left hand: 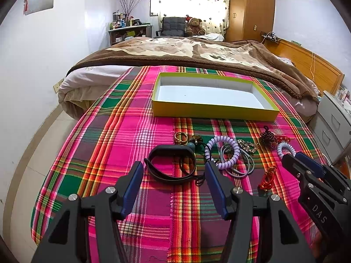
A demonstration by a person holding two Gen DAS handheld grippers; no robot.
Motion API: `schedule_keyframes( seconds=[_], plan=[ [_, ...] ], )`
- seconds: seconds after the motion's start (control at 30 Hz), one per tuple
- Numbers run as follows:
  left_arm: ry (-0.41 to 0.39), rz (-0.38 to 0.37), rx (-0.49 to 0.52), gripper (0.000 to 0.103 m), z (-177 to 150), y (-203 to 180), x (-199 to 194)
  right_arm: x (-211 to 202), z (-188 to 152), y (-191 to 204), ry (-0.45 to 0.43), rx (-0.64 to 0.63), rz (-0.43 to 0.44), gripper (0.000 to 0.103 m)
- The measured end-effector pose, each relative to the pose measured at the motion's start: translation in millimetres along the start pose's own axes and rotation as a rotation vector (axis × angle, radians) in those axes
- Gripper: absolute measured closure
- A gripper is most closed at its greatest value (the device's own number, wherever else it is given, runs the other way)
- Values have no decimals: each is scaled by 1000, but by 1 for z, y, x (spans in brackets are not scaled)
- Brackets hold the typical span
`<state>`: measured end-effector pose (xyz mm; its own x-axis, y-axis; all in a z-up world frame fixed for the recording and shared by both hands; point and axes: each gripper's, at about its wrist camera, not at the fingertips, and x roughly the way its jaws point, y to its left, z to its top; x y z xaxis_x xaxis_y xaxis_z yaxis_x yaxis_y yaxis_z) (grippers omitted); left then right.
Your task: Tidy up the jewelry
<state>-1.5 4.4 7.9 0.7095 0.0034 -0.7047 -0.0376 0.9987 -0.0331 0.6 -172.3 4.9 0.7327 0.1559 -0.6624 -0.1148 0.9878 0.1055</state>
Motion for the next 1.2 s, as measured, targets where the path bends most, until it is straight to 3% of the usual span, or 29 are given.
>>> schedule_keyframes(
  seconds=[0.33, 0.37, 0.4, 0.47, 0.77, 0.87, 0.93, 0.97, 1.0, 1.07, 1.13, 1.2],
  plan=[
    [42, -42, -24, 43, 4, 17, 12, 8, -6, -8, 51, 21, 24, 70],
    [50, -55, -29, 43, 4, 21, 14, 10, -8, -9, 59, 28, 26, 66],
    [59, -68, -40, 43, 5, 25, 16, 12, -9, -9, 67, 35, 34, 54],
    [72, -86, -68, 43, 7, 35, 20, 16, -11, -8, 86, 49, 56, 45],
    [106, -89, -100, 43, 7, 59, 32, 37, -12, 13, 148, 6, 35, 45],
    [134, -125, -124, 43, 7, 65, 38, 37, -12, 11, 140, 12, 34, 45],
    [133, -101, -107, 43, 9, 65, 40, 37, -12, 10, 138, 16, 27, 52],
    [136, -108, -106, 43, 10, 65, 42, 37, -12, 9, 140, 17, 11, 73],
    [142, -123, -113, 43, 11, 66, 43, 37, -12, 7, 142, 22, 9, 84],
    [158, -147, -123, 43, 13, 67, 48, 37, -12, 5, 145, 25, 20, 85],
    [160, -108, -92, 43, 15, 63, 51, 35, -11, 5, 139, 17, 15, 87],
    [173, -127, -95, 43, 16, 63, 55, 33, -11, 4, 132, 12, 12, 89]
  ],
)
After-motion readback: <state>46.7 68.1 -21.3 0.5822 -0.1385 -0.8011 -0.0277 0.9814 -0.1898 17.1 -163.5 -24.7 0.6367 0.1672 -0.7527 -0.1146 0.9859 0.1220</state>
